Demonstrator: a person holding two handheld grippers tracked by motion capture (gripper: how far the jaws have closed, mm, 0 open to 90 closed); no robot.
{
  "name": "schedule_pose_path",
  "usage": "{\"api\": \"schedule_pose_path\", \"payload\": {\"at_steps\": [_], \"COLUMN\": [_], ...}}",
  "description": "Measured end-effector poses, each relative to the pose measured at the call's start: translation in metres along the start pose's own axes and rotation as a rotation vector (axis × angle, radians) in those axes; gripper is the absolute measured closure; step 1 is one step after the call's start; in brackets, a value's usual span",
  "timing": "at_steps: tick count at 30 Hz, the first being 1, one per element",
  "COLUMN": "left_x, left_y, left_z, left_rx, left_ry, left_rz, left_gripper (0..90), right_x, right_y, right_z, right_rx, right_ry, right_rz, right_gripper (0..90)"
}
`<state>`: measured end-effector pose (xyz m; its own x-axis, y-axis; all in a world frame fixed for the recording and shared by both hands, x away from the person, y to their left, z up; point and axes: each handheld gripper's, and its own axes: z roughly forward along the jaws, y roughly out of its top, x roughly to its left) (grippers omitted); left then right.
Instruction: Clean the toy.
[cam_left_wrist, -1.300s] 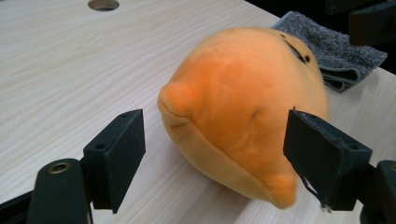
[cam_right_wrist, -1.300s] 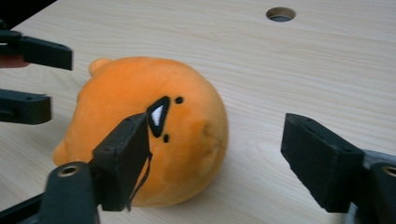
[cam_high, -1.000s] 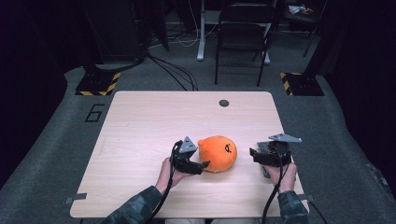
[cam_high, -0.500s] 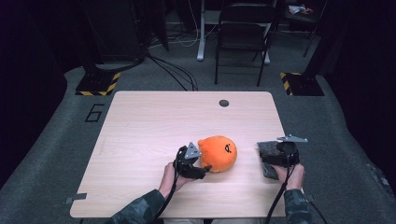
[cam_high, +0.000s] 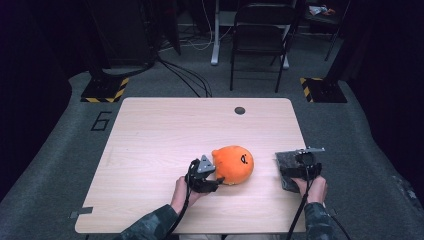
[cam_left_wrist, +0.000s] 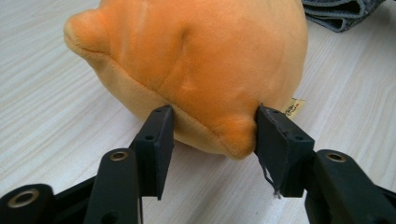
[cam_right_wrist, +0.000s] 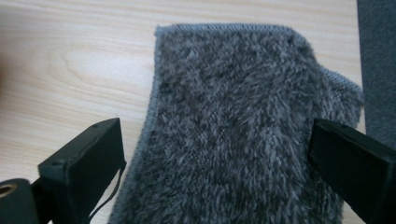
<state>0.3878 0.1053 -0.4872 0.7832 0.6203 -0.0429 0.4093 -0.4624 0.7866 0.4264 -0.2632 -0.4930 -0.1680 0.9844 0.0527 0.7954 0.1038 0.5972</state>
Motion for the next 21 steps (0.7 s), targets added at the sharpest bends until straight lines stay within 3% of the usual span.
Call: {"api": "schedule_pose_path", "payload": {"at_steps": [6, 12, 16, 21], "left_x": [0.0, 0.001, 0.001, 0.002], "left_y": [-0.003, -0.006, -0.008, -0.009], "left_z": [0.0, -0.001, -0.001, 0.0], "left_rx": [-0.01, -0.015, -0.022, -0.042], "left_ry": [-0.014, -0.015, -0.01, -0.012], "left_rz": [-0.016, -0.02, -0.024, -0.039], "left_gripper": [59.9, 62.2, 63.2, 66.2], "right_x": [-0.005, -0.004, -0.002, 0.005], "right_y": [-0.002, -0.003, -0.004, -0.004], "right_z": [0.008, 0.011, 0.009, 0.007], "right_rx": [0.036, 0.055, 0.048, 0.038], "right_ry": [0.02, 0.008, 0.015, 0.032], "right_rz": [0.009, -0.057, -0.086, -0.116], "right_gripper": [15.7, 21.6, 35.3, 58.8]}}
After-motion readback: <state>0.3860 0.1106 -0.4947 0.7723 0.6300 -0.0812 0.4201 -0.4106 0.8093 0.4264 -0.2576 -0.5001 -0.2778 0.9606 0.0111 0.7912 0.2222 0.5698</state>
